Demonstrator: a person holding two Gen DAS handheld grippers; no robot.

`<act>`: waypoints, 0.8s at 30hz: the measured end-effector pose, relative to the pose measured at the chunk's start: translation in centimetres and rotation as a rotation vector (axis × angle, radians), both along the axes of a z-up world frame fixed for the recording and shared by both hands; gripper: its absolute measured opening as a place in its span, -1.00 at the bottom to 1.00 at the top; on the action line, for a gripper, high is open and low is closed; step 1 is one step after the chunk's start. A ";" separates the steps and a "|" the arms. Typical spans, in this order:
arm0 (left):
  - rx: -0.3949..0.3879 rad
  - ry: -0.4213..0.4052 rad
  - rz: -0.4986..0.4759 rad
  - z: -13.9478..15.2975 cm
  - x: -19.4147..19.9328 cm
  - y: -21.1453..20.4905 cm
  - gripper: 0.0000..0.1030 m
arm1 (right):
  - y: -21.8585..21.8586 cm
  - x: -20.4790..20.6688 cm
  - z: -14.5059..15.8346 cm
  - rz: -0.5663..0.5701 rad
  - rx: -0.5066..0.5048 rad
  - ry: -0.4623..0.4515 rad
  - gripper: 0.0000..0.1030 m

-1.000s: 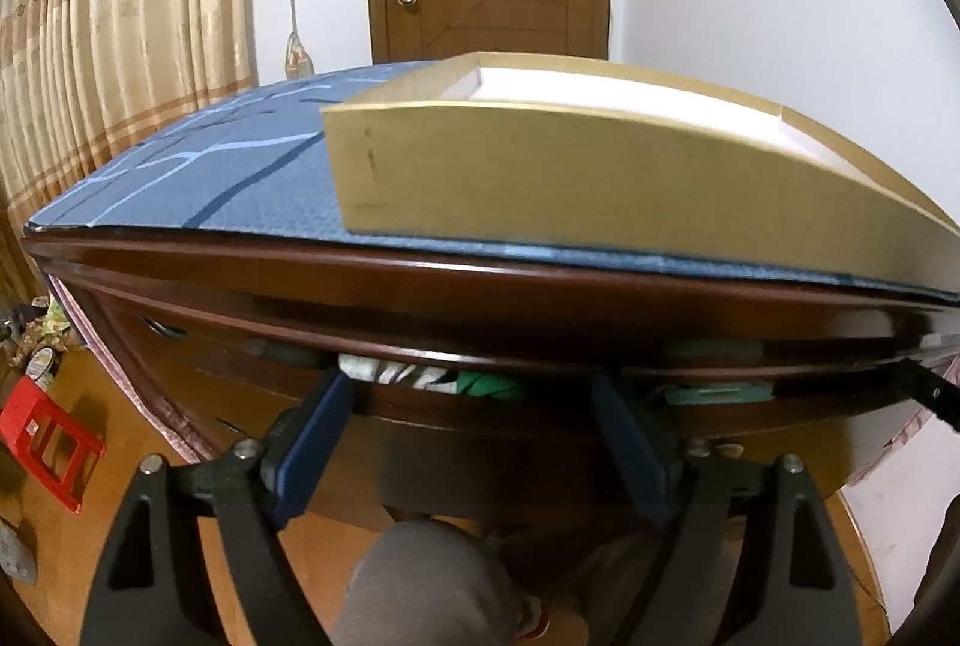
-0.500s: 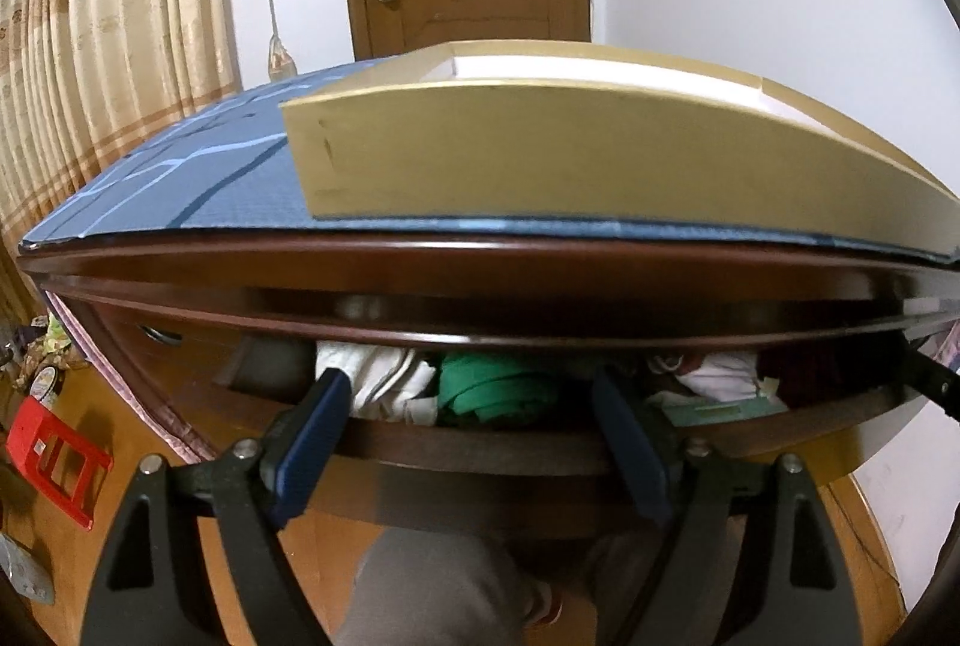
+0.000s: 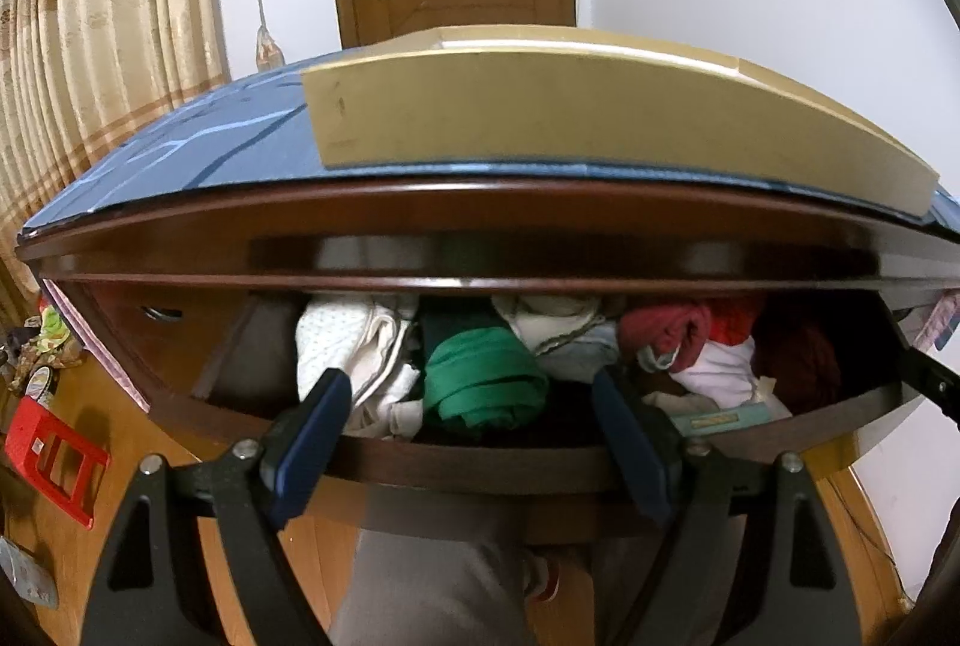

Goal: Take underwear out of drawer

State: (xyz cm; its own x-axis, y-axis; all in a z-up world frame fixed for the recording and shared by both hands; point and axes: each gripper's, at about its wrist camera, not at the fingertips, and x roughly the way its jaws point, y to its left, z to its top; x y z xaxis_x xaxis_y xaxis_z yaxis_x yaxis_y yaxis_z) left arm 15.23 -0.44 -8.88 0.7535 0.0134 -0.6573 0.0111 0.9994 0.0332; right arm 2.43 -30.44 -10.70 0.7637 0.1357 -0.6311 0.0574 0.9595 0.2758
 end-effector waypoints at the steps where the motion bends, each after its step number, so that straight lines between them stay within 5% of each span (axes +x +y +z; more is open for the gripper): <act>1: -0.002 0.009 -0.008 0.0 -0.2 0.0 0.63 | 0.0 0.0 0.0 0.000 -0.001 0.002 0.51; 24: -0.010 0.063 -0.097 0.0 -5.3 0.2 0.64 | -0.4 0.6 0.0 0.010 -0.004 0.024 0.52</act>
